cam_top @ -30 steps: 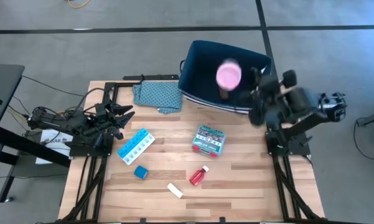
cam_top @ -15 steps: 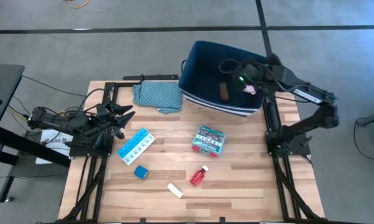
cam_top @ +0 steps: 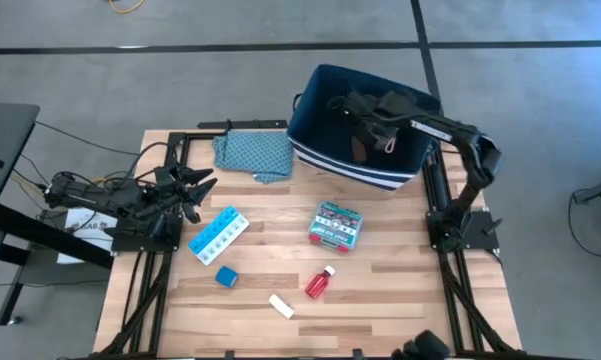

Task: Pick & place medical supplies in basket/bin
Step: Put the pink tumbler into the blue basket, then put the white rolled gauze into the blue basket

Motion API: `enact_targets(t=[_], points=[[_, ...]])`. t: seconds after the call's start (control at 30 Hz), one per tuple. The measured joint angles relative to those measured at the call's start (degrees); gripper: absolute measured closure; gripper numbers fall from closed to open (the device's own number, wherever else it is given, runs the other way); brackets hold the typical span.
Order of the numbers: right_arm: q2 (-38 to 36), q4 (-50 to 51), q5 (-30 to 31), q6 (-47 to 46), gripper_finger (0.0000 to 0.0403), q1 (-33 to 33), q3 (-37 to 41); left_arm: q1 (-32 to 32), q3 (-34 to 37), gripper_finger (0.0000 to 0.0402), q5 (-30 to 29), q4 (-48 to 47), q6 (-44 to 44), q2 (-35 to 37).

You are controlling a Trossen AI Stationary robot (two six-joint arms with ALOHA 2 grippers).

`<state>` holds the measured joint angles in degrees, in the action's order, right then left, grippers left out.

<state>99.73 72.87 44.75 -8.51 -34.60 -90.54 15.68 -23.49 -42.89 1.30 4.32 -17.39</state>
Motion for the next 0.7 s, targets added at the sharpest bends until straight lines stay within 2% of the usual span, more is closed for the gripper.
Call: enact_targets(t=[0.13,0.33,0.57,0.7], points=[[3.46,1.14,-0.63,0.16,0.0379,-1.2,0.0,0.0,0.0,0.0264,-0.02,-2.9,0.35,0.0],[5.41,2.76,-1.42,2.61,0.0328,-2.06,0.0,-0.02,0.0,0.0264,-0.02,-5.93,4.3,0.0],[2.14,5.03,-1.33,4.02,0.0277,-1.15,-1.14,-0.02,0.0,0.0264,-0.02,-6.65,7.85,0.0],[-1.59,5.57,-1.36,3.98,0.0263,0.86,-3.32,-0.02,0.0,0.0264,0.0,-11.73,10.42,0.02]])
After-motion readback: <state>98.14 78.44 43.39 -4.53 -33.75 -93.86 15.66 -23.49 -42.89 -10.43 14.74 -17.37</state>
